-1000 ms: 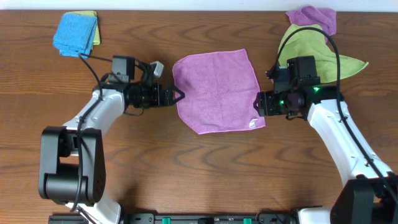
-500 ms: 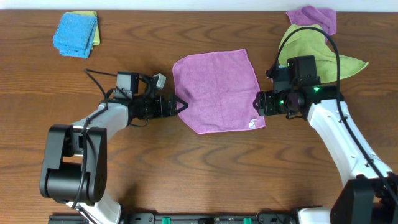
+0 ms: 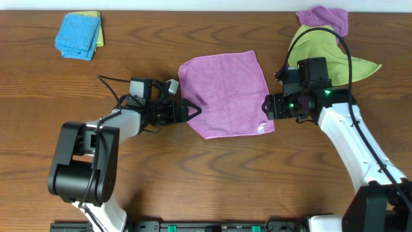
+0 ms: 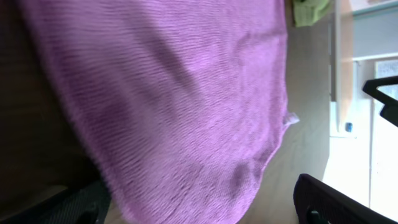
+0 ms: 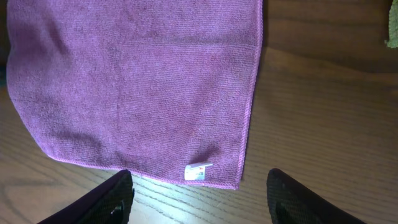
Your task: Fold the cloth
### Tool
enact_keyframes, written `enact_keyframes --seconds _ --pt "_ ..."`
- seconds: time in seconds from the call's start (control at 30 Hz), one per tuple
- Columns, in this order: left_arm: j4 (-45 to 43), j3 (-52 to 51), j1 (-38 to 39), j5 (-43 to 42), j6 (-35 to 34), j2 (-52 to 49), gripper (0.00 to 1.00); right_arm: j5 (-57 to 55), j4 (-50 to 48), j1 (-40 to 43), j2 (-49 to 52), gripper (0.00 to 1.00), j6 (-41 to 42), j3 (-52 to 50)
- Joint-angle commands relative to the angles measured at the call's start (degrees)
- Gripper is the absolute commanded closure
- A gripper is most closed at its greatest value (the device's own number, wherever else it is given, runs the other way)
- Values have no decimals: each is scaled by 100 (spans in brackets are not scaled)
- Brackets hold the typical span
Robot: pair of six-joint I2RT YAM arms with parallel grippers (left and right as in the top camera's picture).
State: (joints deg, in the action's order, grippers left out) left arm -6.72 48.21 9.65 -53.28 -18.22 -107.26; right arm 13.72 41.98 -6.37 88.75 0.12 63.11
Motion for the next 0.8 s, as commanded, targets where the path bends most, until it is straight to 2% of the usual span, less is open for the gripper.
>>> enact_keyframes --seconds 0.0,0.27,0.57,0.77 --pt "20 -55 92 103 -157 -332 5 74 2 39 -39 31 -107 -13" --pt "98 -55 101 -367 -149 -673 5 74 42 39 -39 31 -107 -13" --pt "586 -55 101 -839 -87 -671 5 72 42 39 -39 31 -153 -13" --pt "579 -55 101 -879 -94 -671 5 72 42 39 -39 32 -153 -13"
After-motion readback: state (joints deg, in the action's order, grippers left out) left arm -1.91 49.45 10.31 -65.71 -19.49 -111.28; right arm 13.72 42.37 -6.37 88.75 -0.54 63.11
